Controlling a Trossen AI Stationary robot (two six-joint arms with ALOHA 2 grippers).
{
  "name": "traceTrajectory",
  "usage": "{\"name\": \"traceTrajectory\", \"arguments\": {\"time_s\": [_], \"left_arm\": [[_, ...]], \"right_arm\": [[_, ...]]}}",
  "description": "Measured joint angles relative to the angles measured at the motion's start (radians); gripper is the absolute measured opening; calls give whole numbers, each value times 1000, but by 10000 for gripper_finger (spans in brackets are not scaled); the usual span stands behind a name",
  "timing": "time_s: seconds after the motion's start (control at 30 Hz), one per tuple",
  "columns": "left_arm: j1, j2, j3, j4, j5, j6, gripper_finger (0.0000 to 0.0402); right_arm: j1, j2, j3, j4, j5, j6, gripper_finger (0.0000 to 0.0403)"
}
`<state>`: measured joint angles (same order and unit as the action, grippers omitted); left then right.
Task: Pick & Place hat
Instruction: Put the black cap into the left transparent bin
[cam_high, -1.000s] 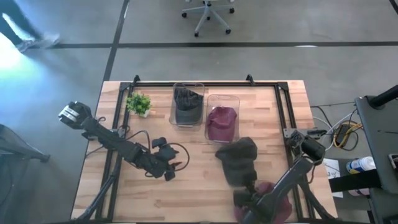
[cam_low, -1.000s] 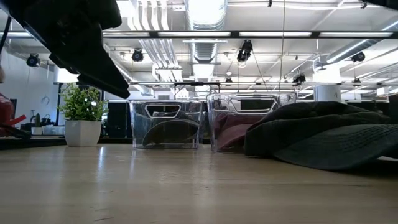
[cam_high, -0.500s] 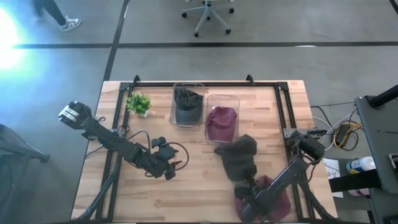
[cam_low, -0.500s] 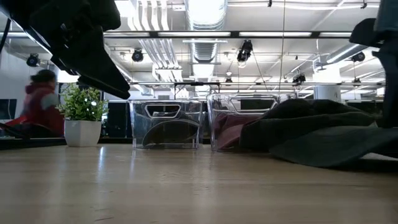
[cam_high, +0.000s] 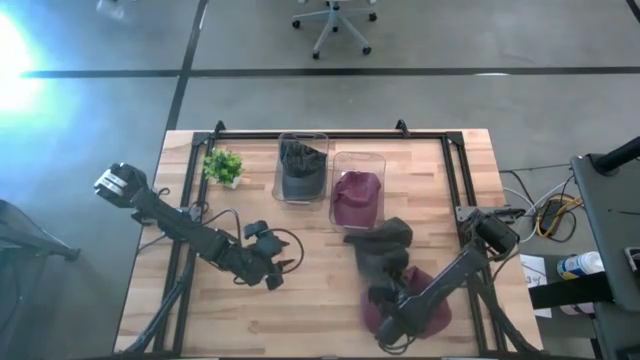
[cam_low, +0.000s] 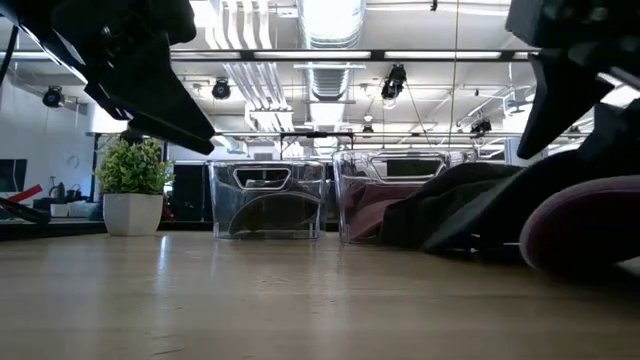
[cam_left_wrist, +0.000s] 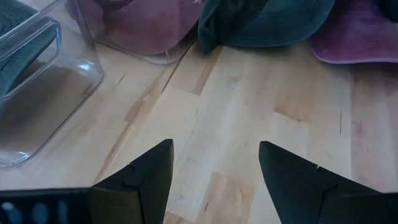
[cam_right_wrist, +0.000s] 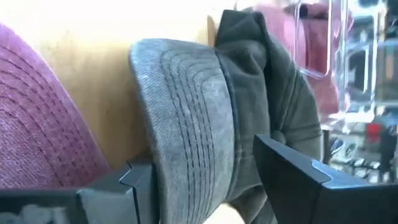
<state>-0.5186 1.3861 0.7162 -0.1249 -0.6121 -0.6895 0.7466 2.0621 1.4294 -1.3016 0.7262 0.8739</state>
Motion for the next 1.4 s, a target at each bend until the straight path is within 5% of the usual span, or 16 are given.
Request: {"name": "traceTrajectory", "arguments": {"time_s": [0.2,0.57,0.83,1.1,1.4], "left_arm": [[0,0,2,-2,2,-2,231],[0,0,75,-1,60,32,231],[0,-7,171,-32,-20,124,231],[14,-22,359,-326,-262,108,231],[63,-24,428,-495,-269,-28,231]], "right_arm": [[-38,-2,-2,-1,-76,86,186],[-45,-43,73,-36,-92,42,18],[-43,-177,178,-164,-38,53,15],[-51,-416,300,-176,26,155,14],[-33,-528,499,-174,208,115,13]]}}
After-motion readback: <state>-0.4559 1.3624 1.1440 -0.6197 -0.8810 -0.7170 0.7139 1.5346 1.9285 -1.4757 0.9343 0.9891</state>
